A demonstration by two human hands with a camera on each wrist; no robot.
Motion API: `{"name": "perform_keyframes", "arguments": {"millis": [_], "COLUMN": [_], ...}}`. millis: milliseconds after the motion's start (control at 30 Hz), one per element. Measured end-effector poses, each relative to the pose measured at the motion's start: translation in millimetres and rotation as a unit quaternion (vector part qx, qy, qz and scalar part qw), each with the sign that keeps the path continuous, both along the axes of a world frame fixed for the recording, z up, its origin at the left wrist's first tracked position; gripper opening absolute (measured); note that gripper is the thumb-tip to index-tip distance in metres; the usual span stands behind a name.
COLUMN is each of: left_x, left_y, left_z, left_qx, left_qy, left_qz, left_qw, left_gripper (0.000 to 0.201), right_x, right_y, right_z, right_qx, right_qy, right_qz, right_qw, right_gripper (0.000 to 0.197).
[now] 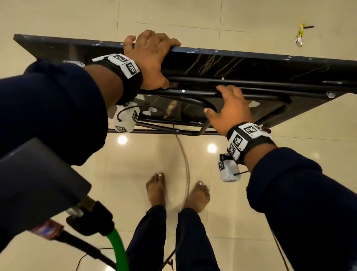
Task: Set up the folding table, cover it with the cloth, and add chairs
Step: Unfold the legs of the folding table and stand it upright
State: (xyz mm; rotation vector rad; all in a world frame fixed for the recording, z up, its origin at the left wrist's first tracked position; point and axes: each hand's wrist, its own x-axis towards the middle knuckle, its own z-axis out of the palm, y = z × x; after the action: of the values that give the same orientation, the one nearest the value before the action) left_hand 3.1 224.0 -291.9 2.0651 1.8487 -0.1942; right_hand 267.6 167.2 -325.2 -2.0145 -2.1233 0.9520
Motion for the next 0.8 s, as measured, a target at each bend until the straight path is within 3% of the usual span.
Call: {"name": "perform_keyframes", "arguments": {"millis": [367, 800], "left_x": [-2.6, -3.5], "left_y": [-4.4, -5.3], "left_z": [3.2, 7.4], "left_qx": [-0.034, -0.062], "left_qy": [0.009, 0.008], "left_qz": [-0.011, -0.021], "left_qw": [0.999, 0.998], "left_gripper": [0.115, 0.119], "right_x": [0.3, -0.8], "right_y": [-3.5, -16.0], "right_z": [-12.3, -0.8], "right_qx": [-0.012, -0.032], "right_qy": [-0.053, -0.045], "right_qz": [0.056, 0.042], "right_qw": [0.997, 0.998], "right_gripper": [0.079, 0.072]}}
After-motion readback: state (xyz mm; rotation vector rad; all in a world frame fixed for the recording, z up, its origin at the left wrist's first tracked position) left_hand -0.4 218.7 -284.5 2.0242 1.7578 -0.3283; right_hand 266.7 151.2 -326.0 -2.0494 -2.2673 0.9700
